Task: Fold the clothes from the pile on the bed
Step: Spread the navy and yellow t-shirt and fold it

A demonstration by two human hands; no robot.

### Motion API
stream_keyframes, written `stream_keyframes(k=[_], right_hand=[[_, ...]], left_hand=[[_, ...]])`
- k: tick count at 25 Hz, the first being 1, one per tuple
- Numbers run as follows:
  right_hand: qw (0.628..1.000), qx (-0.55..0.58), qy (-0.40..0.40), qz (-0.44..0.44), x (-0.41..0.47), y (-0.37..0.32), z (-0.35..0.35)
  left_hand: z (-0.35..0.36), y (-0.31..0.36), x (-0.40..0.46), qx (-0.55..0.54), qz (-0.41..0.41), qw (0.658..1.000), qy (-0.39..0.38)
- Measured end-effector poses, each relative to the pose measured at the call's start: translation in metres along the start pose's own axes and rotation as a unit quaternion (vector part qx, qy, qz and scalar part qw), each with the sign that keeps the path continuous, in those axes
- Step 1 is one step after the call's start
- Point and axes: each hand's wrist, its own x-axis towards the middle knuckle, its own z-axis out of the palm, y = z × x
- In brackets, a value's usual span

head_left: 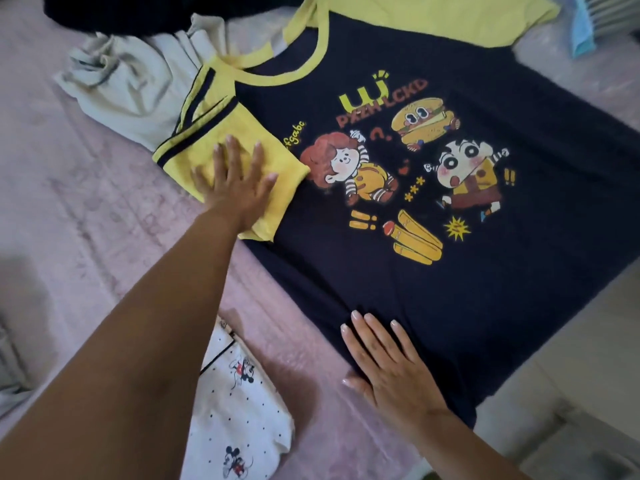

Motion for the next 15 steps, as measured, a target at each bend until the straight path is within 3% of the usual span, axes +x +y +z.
stream_keyframes(k=[5,9,11,15], right_hand=[[1.000,0.001,0.002,-0.009,0.001,0.001,0.012],[0.997,0.055,-0.062,-0.004,0.037,0.019,-0.032],[0.997,0.068,-0.043,0.014,0.075,0.054,-0.055],[0.988,0.092,0.009,0.124,0.168,0.160,-0.091]], left_hand=[[0.007,0.006,0.015,-0.002,-0.011,0.999,-0.045],[-0.008,0.017,0.012,0.023,-0.026,0.998,-0.051],[-0.010,0.043,0.010,0.051,0.009,0.998,-0.020],[-0.015,0.124,0.029,0.003,0.070,0.998,0.003]])
